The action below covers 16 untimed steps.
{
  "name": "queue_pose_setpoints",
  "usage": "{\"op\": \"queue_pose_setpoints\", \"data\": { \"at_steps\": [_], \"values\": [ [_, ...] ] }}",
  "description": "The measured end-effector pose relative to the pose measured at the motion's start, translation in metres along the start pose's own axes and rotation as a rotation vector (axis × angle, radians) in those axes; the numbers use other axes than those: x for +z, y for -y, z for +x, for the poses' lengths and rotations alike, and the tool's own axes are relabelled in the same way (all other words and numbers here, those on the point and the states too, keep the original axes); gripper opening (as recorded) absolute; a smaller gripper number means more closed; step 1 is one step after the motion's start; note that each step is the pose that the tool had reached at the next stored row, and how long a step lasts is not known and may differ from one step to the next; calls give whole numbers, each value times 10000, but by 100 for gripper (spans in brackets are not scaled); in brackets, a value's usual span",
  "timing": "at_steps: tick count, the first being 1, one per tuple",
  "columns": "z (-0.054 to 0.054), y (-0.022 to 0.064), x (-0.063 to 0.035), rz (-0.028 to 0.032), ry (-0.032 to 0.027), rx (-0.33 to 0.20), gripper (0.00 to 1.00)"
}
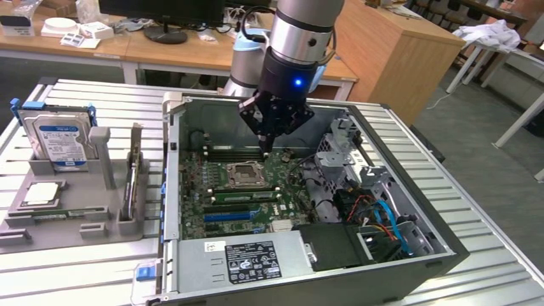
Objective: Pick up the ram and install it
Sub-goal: 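Press down the ram until it locks into place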
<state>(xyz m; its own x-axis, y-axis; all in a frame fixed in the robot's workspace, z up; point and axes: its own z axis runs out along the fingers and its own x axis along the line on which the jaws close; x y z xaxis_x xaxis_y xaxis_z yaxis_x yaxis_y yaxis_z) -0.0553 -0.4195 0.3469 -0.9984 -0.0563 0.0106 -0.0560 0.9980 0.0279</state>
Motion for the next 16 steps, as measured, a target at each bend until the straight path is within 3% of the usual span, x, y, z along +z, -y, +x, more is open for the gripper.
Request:
{"op": "queue_pose_setpoints", "data": {
  "at_steps": [4, 16],
  "values": [
    [0, 0, 0, -5, 6, 399, 11],
    [0, -15, 5, -5, 7, 417, 11]
  ]
}}
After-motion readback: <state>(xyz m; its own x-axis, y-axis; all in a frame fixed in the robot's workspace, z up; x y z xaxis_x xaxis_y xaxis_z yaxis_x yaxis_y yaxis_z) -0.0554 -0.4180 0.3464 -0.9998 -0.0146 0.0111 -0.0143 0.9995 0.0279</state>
